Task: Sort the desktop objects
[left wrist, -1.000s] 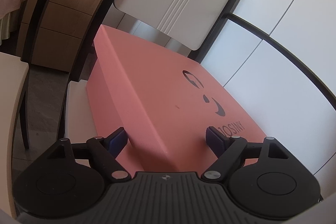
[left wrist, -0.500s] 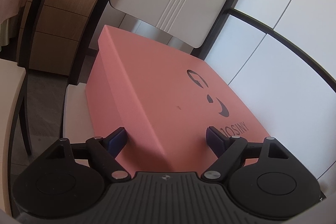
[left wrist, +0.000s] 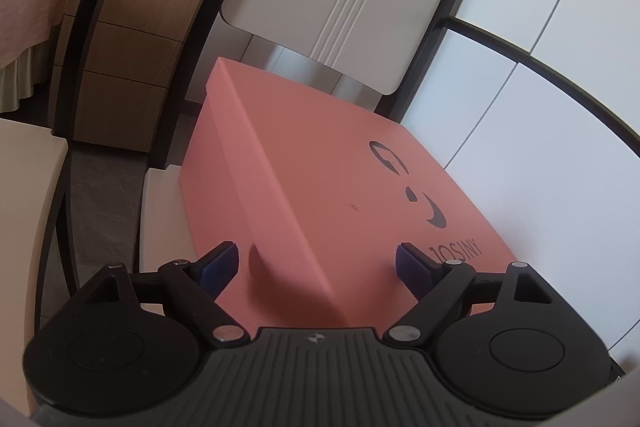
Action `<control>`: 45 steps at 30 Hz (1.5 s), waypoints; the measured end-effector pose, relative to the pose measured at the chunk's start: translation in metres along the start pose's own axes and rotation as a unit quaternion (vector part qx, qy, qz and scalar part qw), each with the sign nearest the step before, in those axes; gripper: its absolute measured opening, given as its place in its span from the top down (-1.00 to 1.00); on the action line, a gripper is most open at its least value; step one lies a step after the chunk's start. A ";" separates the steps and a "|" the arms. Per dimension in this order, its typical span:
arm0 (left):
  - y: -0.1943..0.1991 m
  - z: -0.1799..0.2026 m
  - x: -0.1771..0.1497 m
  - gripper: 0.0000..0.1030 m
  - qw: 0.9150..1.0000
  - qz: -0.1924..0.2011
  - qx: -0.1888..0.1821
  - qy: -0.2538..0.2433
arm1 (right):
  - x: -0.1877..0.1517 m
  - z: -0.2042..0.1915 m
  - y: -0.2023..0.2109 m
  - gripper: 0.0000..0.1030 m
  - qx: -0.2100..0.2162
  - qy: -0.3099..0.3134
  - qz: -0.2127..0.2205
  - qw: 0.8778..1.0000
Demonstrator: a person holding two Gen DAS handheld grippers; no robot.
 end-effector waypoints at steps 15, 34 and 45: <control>0.124 -0.043 0.031 -0.84 0.993 0.023 0.089 -0.074 | 0.004 -0.181 -0.065 -0.34 0.079 0.247 -0.048 0.965; 0.284 -0.152 0.005 -0.96 0.982 0.076 0.170 -0.028 | -0.082 -0.247 -0.264 -0.85 -0.151 0.555 -0.181 0.798; 0.294 -0.170 0.008 -0.96 0.983 0.075 0.164 0.025 | -0.120 -0.246 -0.304 -0.47 -0.194 0.639 -0.199 0.717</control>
Point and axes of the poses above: each gripper's, at about its wrist camera, not at the fingertips, and y roughly against the way its jaws point, z to its right, x to its top, the point moved 8 cm from there along -y, roughly the way its jaws point
